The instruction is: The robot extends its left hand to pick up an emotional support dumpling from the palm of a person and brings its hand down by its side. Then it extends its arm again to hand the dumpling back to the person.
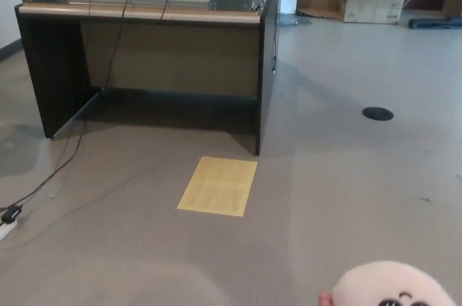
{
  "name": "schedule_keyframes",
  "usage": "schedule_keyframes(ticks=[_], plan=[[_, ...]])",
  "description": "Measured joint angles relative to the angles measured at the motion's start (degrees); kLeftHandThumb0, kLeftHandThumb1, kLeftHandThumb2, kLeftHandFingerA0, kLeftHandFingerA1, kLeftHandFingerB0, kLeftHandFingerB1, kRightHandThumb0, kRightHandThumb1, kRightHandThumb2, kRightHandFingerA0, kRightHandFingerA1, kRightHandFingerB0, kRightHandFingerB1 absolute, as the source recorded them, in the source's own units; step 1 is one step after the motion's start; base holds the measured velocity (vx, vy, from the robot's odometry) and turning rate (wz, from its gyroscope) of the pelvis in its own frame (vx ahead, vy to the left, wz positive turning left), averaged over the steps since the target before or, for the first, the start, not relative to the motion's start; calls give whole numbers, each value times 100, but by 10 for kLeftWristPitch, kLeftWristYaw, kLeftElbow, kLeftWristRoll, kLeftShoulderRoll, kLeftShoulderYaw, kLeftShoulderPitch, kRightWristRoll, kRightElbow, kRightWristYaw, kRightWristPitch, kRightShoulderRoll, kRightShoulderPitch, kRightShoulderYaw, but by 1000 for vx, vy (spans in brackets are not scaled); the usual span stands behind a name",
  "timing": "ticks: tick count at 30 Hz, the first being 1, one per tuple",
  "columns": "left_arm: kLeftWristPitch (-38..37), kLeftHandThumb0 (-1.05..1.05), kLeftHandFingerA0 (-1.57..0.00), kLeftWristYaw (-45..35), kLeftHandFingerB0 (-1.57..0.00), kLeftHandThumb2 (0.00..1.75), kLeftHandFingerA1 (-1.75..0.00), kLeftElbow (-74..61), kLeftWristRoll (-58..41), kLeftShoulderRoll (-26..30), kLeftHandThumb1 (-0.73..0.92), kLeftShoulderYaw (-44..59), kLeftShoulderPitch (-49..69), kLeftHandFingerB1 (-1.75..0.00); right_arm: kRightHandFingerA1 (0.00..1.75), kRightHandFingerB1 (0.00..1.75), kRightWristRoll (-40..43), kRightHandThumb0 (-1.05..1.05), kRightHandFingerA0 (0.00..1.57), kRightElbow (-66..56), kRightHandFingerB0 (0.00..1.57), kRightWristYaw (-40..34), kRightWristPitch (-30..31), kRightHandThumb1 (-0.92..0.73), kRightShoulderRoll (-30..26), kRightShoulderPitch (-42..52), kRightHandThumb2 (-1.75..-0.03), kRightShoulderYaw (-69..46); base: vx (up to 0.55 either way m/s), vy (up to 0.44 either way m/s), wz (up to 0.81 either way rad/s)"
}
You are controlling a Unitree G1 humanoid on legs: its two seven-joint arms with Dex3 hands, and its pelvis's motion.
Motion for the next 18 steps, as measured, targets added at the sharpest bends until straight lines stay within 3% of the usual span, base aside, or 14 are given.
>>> schedule_keyframes(ticks=[5, 6, 10, 11, 15, 16, 17, 18], plan=[[-26, -37, -31, 2, -30, 57, -35, -1, 1, 10, 58, 0, -5, -32, 50, 41, 0, -28, 79, 17, 60, -9, -45, -62, -3, -12, -58, -4, 16, -2, 0], [-30, -20, -13, 2, -12, 94, -51, -1, 1, 11, 44, 0, -5, -49, 49, 41, 0, -29, 79, 20, 59, -10, -51, -61, -4, -12, -59, -5, 0, 0, 0], [-56, -21, -11, 5, -8, 91, -50, 1, -8, 10, 40, 19, -4, -48, 49, 40, -1, -28, 79, 39, 59, -18, -85, -62, -7, -14, -58, -5, 0, 0, 0], [-58, -39, -24, 4, -18, 55, -34, 1, -10, 10, 50, 23, -4, -28, 49, 40, -1, -27, 78, 41, 58, -19, -89, -61, -7, -14, -59, -5, 0, 0, 0], [-63, -39, -24, -13, -18, 55, -34, -19, -45, 8, 50, 65, -18, -28, 49, 40, -1, -27, 78, 47, 58, -21, -102, -61, -8, -16, -59, -5, 0, 0, 0], [-63, -26, -2, -19, 0, 87, -47, -27, -52, 9, 33, 74, -23, -45, 49, 39, -1, -28, 79, 48, 57, -21, -104, -61, -8, -17, -59, -5, 0, 0, 0], [-63, -55, -7, -23, -8, 68, -36, -33, -59, 9, 40, 80, -27, -26, 49, 39, -1, -28, 78, 49, 57, -21, -106, -61, -8, -19, -58, -5, 0, 0, 0], [-63, -55, -7, -30, -8, 68, -36, -43, -69, 10, 40, 89, -33, -26, 49, 39, -1, -28, 78, 51, 57, -21, -109, -61, -8, -21, -58, -5, 0, 0, 0]])
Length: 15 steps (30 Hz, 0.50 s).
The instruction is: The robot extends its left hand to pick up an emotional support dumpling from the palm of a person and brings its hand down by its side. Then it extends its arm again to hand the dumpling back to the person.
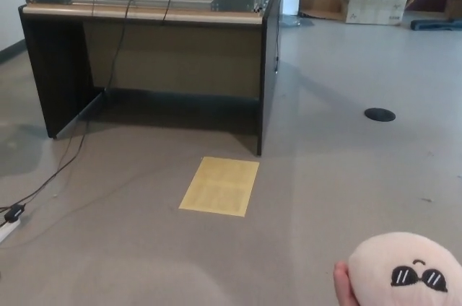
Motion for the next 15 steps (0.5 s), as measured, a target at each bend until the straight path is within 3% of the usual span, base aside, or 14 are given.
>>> schedule_keyframes(ticks=[1, 4, 5, 8, 9, 13, 14, 15], plan=[[1, -60, -8, -16, 0, 71, -38, -24, -18, 4, 39, 13, -12, -28, 50, 39, 0, -29, 78, 2, 57, 0, -5, -62, -1, -2, -59, 0, 0, 0, 0], [2, -60, -8, -42, 0, 71, -38, -59, -39, 21, 39, 22, -43, -28, 50, 39, 0, -29, 78, 4, 57, 0, -8, -62, -1, -2, -59, 0, 0, 0, 0], [2, -32, 0, -52, 0, 83, -48, -71, -46, 28, 23, 24, -57, -48, 49, 39, 0, -28, 79, 4, 57, 0, -9, -61, -1, -2, -58, 0, 0, 0, 0], [8, -32, 0, -85, 0, 83, -48, -113, -70, 53, 22, 26, -108, -48, 50, 39, 0, -29, 79, 5, 56, 0, -11, -61, -2, -3, -59, 0, 0, 0, 0], [12, -62, -10, -95, -7, 69, -37, -129, -76, 63, 39, 25, -128, -28, 49, 39, 0, -30, 79, 5, 57, 0, -12, -61, -2, -3, -59, 0, 0, 0, 0], [29, -65, -8, -126, -5, 67, -34, -174, -94, 87, 39, 16, -187, -24, 49, 39, 0, -28, 79, 5, 57, 0, -14, -61, -2, -3, -59, 0, 0, 0, 0], [39, -32, 0, -139, 0, 78, -48, -193, -98, 95, 12, 7, -216, -49, 50, 39, 0, -28, 79, 5, 57, 0, -14, -61, -2, -3, -59, 0, 0, 0, 0], [47, -32, 0, -151, 0, 78, -48, -206, -103, 101, 12, -1, -242, -49, 50, 39, 0, -28, 79, 5, 57, 0, -15, -61, -2, -3, -59, 0, 0, 0, 0]])
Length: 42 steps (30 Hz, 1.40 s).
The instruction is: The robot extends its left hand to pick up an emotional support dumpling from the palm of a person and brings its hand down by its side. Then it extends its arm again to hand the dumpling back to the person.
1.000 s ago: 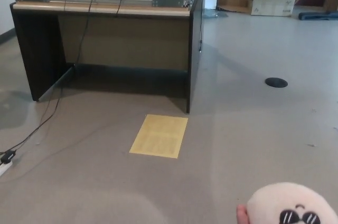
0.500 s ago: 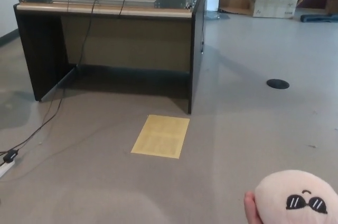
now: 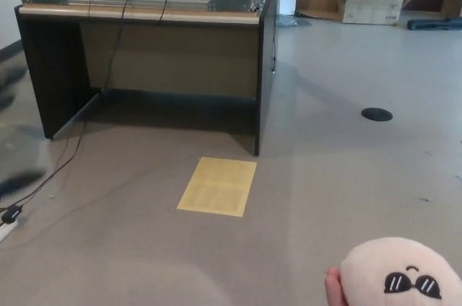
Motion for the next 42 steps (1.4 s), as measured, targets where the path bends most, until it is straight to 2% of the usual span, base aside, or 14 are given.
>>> schedule_keyframes(ticks=[5, 6, 8, 10, 11, 16, 19, 22, 23, 25, 26, 38, 39, 42], plan=[[39, -31, 0, -47, 0, 76, -48, -52, -14, 19, 10, -40, -96, -49, 50, 40, 0, -27, 80, 1, 59, 0, -3, -60, 0, -2, -58, 0, 0, 0, 0], [44, -61, -12, -54, -8, 53, -29, -59, -15, 22, 38, -46, -108, -27, 50, 40, 0, -28, 80, 2, 59, 0, -3, -60, 0, -2, -59, 0, 0, 0, 0], [62, -51, -3, -72, 0, 76, -34, -78, -17, 26, 31, -66, -145, -31, 50, 40, 0, -28, 80, 4, 60, 0, -6, -61, -2, -3, -58, 0, 0, 0, 0], [82, -68, -14, -91, -7, 54, -28, -96, -20, 29, 40, -87, -180, -26, 49, 40, 0, -28, 80, 7, 59, 0, -8, -61, -2, -4, -58, 0, 0, 0, 0], [89, -55, -5, -99, 0, 80, -40, -103, -20, 30, 34, -96, -193, -33, 50, 40, 0, -28, 80, 9, 59, 0, -9, -61, -2, -4, -58, 1, 0, 0, 0], [135, -60, 0, -150, -1, 81, -18, -147, -21, 31, 32, -158, -272, -24, 49, 40, -1, -25, 77, 14, 58, 0, -14, -61, -3, -4, -58, 2, 0, 0, 0], [155, -87, -7, -174, -6, 69, -15, -160, -22, 29, 36, -188, -307, -16, 49, 40, -1, -24, 78, 15, 59, 0, -16, -61, -3, -4, -58, 1, 0, 0, 0], [183, -64, 0, -206, 0, 81, -19, -176, -23, 24, 32, -226, -353, -18, 49, 40, -1, -25, 78, 18, 59, 0, -17, -61, -3, -4, -58, 1, 0, 0, 0], [190, -84, 0, -214, -1, 61, -23, -179, -23, 22, 44, -236, -365, -22, 50, 40, -1, -24, 77, 19, 58, 0, -17, -61, -3, -5, -58, 1, 0, 0, 0], [208, -63, 0, -237, 0, 81, -19, -185, -24, 12, 33, -261, -398, -14, 51, 40, -1, -24, 76, 20, 57, 0, -18, -62, -4, -7, -58, 1, 0, 0, 0], [211, -82, -5, -241, 0, 70, -21, -186, -24, 9, 33, -266, -403, -11, 51, 40, -1, -24, 77, 20, 57, 0, -19, -62, -4, -7, -58, 1, 0, 0, 0], [297, -99, -6, -341, 0, 76, -22, -175, -8, -70, 37, -388, -481, -7, 49, 40, 0, -32, 80, 23, 58, 2, -29, -63, -10, -15, -59, 2, 0, 0, 0], [300, -71, 0, -344, 0, 88, -20, -174, -2, -79, 35, -399, -482, -9, 49, 39, 0, -33, 80, 23, 59, 3, -29, -63, -10, -16, -59, 2, 0, 0, 0], [301, -71, 0, -352, 0, 88, -20, -167, 22, -108, 35, -434, -488, -9, 49, 39, 0, -33, 80, 23, 59, 3, -27, -63, -8, -19, -59, 2, 0, 0, 0]])
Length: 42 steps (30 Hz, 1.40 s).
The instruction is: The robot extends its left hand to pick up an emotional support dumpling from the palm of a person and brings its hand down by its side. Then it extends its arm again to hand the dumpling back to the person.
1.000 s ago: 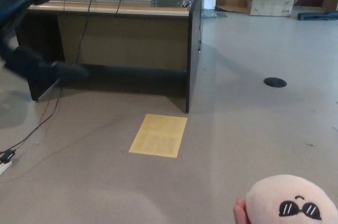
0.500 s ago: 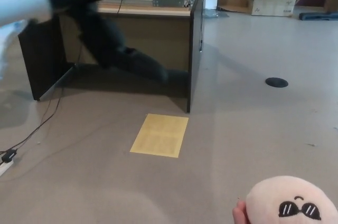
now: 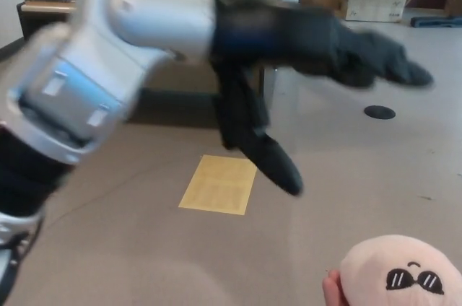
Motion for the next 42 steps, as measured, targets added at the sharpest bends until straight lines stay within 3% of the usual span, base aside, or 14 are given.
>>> schedule_keyframes(ticks=[9, 10, 13, 15, 16, 28, 29, 31, 32, 34, 35, 36, 39, 42], plan=[[-1, -71, -2, -7, 0, 90, -29, 16, 60, -52, 35, -33, -17, -11, 46, 39, -1, -27, 81, 12, 60, -5, -6, -62, 2, -4, -58, 3, 0, 0, 0], [-2, -103, -5, -7, -4, 74, -26, 16, 64, -57, 40, -34, -17, -14, 46, 39, -1, -26, 81, 12, 60, -5, -6, -62, 2, -5, -58, 3, 0, 0, 0], [-4, -103, -5, -7, -4, 74, -26, 14, 80, -72, 40, -36, -17, -14, 46, 39, -3, -26, 81, 11, 60, -7, -5, -62, 2, -8, -58, 7, 0, 0, 0], [-4, -103, -5, -7, -3, 74, -25, 13, 87, -78, 39, -36, -17, -14, 47, 40, -5, -27, 80, 9, 60, -8, -1, -61, 2, -12, -59, 11, 0, 0, 0], [-4, -71, -2, -7, -1, 88, -24, 13, 92, -84, 35, -36, -17, -12, 46, 40, -5, -29, 80, 8, 59, -9, 1, -61, 2, -16, -58, 12, 0, 0, 0], [-4, -71, -4, -7, 0, 89, -15, 2, 125, -110, 36, -41, 10, -11, 61, 47, -5, -35, 83, 4, 74, -7, 12, -61, 3, -24, -59, 14, 0, 0, 0], [-4, -67, -2, -8, 0, 87, -15, -1, 127, -110, 34, -42, 13, -13, 79, 63, -5, -39, 83, 0, 64, -8, 19, -51, 4, -24, -88, 14, 0, 0, 0], [-4, -93, -5, -9, -1, 75, -16, -5, 133, -110, 35, -45, 16, -8, 68, 54, -5, -44, 60, -9, 42, -8, 33, -54, 6, -24, -82, 14, 0, 0, 0], [-4, -94, -4, -10, -3, 74, -14, -7, 136, -110, 35, -47, 18, -6, 68, 39, -5, -43, 66, -17, 36, -9, 42, -68, 8, -24, -59, 14, 0, 0, 0], [-3, -94, -4, -13, -3, 74, -14, -9, 139, -110, 35, -50, 20, -6, 68, 39, -5, -43, 66, -28, 36, -8, 58, -68, 9, -24, -59, 15, 0, 0, 0], [-3, -81, 0, -15, 0, 54, -18, -11, 141, -110, 40, -52, 21, -16, 62, 31, -5, -51, 63, -32, 22, -7, 67, -71, 9, -24, -60, 17, 0, 0, 0], [-2, -56, 0, -16, 0, 80, -19, -11, 143, -110, 33, -53, 22, -18, 68, 43, -5, -59, 60, -36, 16, -6, 75, -59, 9, -24, -86, 17, 0, 0, 0], [-2, -79, 0, -26, 0, 60, -18, -19, 150, -108, 37, -61, 26, -8, 68, 43, -5, -59, 60, -25, 16, 4, 108, -59, 9, -33, -86, 18, 0, 0, 0], [-2, -74, 0, -35, 0, 71, -8, -30, 158, -105, 28, -64, 29, -5, 68, 43, -4, -59, 60, -18, 16, 11, 135, -59, 9, -41, -86, 19, 0, 0, 0]])
